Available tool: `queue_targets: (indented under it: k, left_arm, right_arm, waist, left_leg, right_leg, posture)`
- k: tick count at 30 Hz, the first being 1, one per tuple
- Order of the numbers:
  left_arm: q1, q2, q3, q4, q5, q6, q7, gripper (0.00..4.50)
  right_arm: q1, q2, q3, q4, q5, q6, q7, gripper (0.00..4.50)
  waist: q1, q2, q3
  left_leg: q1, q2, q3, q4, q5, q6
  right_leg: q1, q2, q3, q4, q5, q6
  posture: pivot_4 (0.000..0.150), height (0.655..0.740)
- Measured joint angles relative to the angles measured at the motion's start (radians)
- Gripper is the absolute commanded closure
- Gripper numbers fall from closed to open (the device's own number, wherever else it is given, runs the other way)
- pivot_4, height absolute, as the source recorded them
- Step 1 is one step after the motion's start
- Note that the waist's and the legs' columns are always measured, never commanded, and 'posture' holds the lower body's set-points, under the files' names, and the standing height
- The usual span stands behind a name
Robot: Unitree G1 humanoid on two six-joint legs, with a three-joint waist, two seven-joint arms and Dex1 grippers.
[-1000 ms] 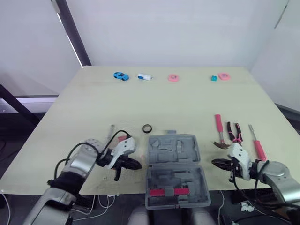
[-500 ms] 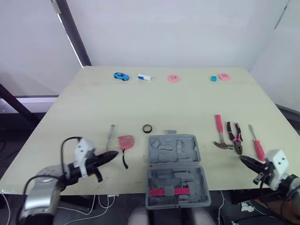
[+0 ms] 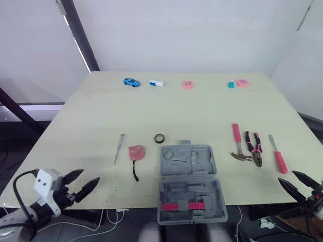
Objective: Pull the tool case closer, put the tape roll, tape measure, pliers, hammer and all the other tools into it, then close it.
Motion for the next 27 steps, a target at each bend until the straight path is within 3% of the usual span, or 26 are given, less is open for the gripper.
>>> queue_targets:
  k: [15,18,27]
  left_arm:
    - [0.007,0.003,-0.004,-0.022,-0.004,-0.010,0.005,0.00]
    - [-0.040,0.062,-0.028,-0.033,0.000,-0.007,-0.021,0.00]
    - [-0.328,0.326,-0.284,-0.008,0.121,0.046,-0.157,0.00]
  right_arm:
    - [-0.021,-0.041,-0.047,0.071,0.040,-0.001,0.074,0.02]
    - [-0.046,-0.082,-0.029,-0.020,0.079,0.053,0.110,0.02]
    - [-0.178,-0.142,0.115,-0.190,0.117,0.154,0.158,0.02]
  waist:
    - [-0.002,0.001,0.000]
    - [-0.001,0.001,0.000]
    - [0.003,0.001,0.000]
  left_leg:
    - [0.000,0.000,0.001,-0.002,0.000,0.000]
    - [0.000,0.000,0.000,-0.002,0.000,0.000]
    - [-0.002,-0.004,0.003,-0.004,-0.001,0.002]
  right_leg:
    - [-0.001,0.000,0.001,-0.001,0.000,0.000]
    - [-0.001,0.000,0.000,0.000,0.000,0.000]
    - [-0.001,0.001,0.000,-0.004,0.002,-0.004]
  posture:
    - [0.150,0.7395]
    - [0.150,0.7395]
    - [0.150,0.7395]
